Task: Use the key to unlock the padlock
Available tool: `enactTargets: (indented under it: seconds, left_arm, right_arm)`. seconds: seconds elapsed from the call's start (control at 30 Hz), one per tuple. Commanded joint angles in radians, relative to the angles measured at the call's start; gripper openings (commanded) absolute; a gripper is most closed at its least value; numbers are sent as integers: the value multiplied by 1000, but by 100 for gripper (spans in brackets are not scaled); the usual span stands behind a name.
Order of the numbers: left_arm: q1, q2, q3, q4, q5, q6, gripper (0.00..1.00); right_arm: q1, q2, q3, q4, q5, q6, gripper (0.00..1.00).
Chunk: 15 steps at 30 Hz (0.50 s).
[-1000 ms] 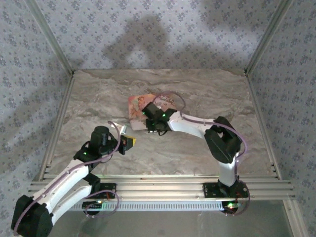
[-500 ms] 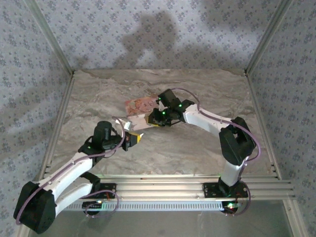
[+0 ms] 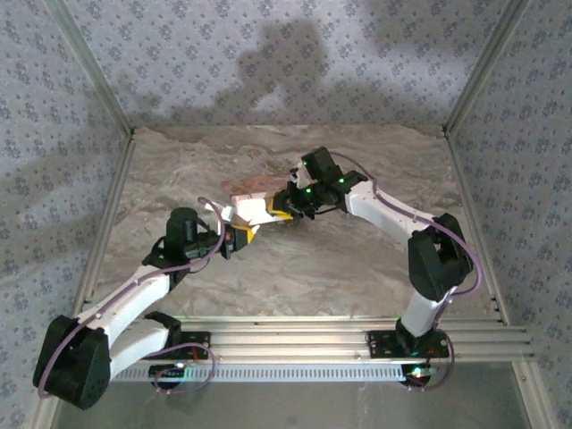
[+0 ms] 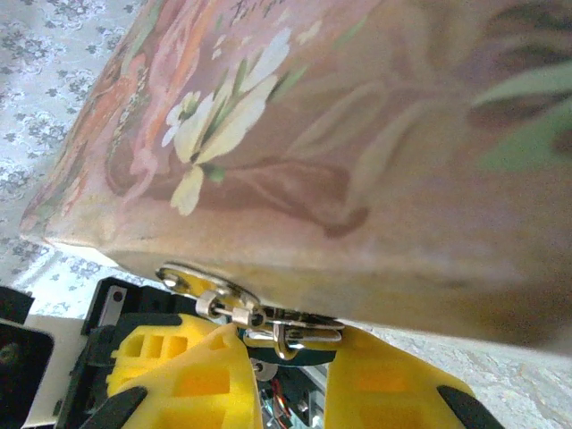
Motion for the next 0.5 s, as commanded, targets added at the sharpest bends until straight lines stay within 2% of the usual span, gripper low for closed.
enactTargets:
  seconds: [0.0, 0.47]
  left_arm:
    - [6, 21, 44, 58, 24, -2, 0]
    - [0, 80, 50, 140, 4, -22, 0]
  right_arm:
    - [-9, -38, 45, 56, -86, 11, 0]
    - [-6, -26, 25, 98, -112, 29, 0]
